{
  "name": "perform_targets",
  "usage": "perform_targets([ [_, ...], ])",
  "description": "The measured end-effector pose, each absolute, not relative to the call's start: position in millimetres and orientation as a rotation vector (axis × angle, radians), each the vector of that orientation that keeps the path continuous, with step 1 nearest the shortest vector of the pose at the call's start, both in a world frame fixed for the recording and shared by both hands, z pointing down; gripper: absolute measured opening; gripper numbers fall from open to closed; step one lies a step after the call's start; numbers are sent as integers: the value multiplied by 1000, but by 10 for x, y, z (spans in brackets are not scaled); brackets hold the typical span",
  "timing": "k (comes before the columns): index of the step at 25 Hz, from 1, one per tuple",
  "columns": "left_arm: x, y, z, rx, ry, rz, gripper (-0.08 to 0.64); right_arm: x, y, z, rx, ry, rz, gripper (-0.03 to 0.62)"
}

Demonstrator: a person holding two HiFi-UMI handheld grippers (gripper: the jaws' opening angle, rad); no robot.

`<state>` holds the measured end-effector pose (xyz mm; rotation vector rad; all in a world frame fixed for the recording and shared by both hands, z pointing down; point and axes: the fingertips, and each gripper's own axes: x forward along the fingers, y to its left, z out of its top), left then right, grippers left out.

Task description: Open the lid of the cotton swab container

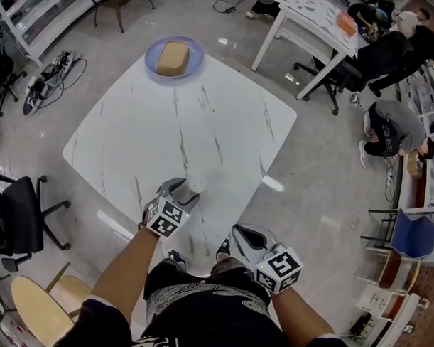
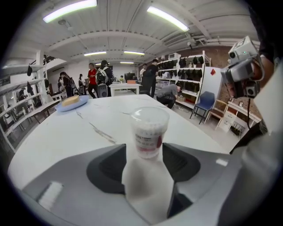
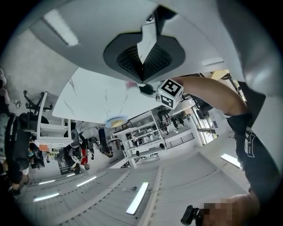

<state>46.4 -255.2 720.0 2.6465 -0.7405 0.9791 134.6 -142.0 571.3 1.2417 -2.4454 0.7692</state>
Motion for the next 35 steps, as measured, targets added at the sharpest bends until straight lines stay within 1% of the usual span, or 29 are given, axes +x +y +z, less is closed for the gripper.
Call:
perform_targets([
  [13,729,-2639,7285,2663,-699,1004,314,1490,-1488,5748,1271,-2432,788,0],
  [20,745,-2640,7329,2669,-723,1054,314,1551,-1468,5771,1289,-2427,804,0],
  [35,694,-2652,7237,2621,-704,1031,306,1543,-1497,5677,1289,-2447,750,0],
])
